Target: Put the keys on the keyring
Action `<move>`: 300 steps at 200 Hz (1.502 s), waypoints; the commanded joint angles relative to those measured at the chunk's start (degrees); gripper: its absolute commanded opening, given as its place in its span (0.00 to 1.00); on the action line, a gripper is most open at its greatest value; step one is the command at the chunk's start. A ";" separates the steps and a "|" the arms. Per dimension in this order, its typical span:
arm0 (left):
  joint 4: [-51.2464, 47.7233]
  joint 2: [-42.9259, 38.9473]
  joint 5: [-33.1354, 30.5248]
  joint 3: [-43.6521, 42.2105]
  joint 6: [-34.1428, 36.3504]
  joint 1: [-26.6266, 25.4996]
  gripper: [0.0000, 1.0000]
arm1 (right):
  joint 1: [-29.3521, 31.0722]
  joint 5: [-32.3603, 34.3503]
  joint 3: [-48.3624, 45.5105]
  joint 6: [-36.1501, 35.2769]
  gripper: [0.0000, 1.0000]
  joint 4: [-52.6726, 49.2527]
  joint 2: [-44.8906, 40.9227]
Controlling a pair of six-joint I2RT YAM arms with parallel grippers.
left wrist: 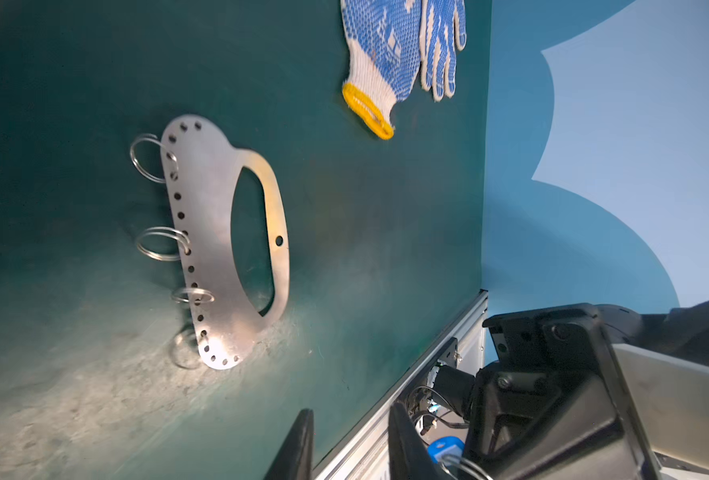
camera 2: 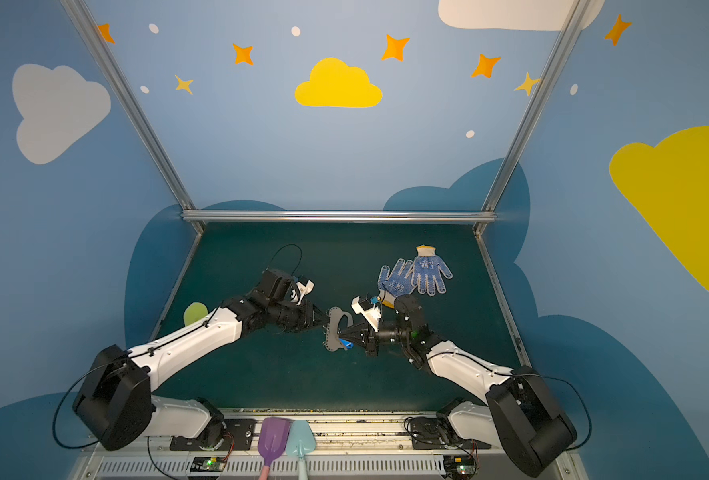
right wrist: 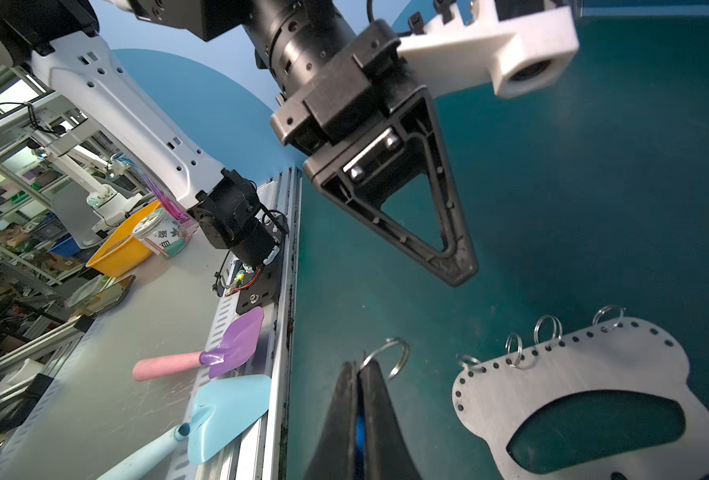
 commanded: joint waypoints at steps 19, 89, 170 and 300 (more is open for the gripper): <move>0.67 -2.65 -0.80 -1.51 -0.89 0.94 0.41 | 0.43 -0.92 3.13 -0.42 0.00 -4.19 -2.65; -11.05 -0.50 -10.57 0.24 -4.00 1.50 0.45 | 0.61 7.82 11.67 -2.79 0.00 -26.72 -1.55; -7.38 14.43 -11.03 3.66 3.42 1.88 0.50 | 1.29 8.91 7.79 0.65 0.00 -24.81 -0.82; 0.86 24.77 -10.87 7.21 13.18 1.13 0.54 | 0.96 6.82 6.65 0.94 0.00 -21.95 2.73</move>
